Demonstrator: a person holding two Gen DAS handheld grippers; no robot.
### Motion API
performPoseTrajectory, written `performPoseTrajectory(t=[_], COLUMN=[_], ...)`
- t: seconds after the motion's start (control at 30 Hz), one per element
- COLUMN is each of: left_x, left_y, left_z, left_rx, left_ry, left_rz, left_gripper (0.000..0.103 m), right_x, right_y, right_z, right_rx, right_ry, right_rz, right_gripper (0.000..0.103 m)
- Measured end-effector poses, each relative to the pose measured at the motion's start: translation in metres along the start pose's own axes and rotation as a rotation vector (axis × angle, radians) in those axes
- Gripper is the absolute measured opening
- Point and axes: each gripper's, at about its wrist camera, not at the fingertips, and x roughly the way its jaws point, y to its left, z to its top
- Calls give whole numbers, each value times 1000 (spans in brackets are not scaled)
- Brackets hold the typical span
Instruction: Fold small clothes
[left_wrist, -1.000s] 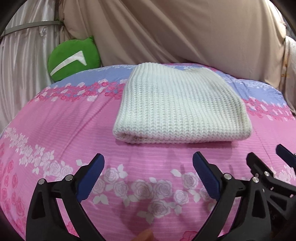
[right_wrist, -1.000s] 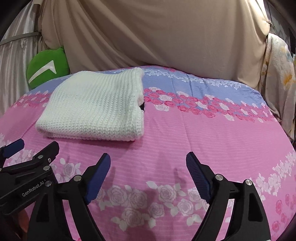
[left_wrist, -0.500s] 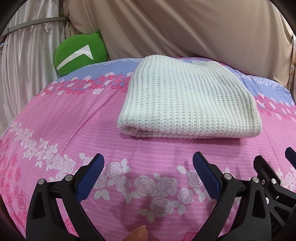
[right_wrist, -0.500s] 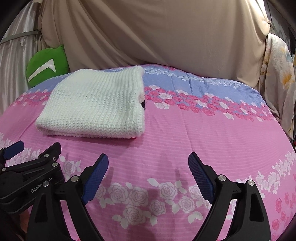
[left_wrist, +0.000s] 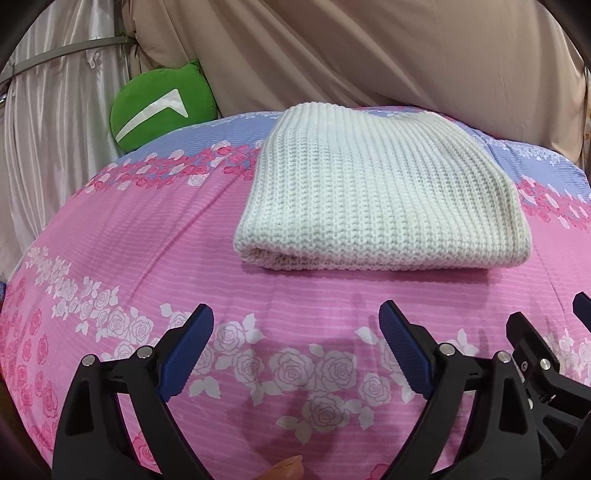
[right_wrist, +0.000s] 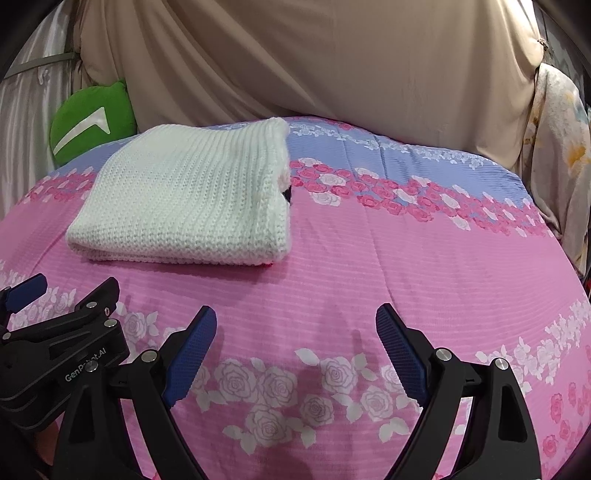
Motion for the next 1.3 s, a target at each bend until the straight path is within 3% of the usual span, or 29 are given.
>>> performPoseTrajectory(t=[1.3], left_x=[-2], left_y=[-2], left_z=[0], left_rx=[19], left_ry=[-4], left_rz=[14], left_gripper=[80], right_x=[1], right_y=[0], right_z=[-1], right_rx=[-1], right_ry=[2], right_rz=[-7], right_gripper=[86])
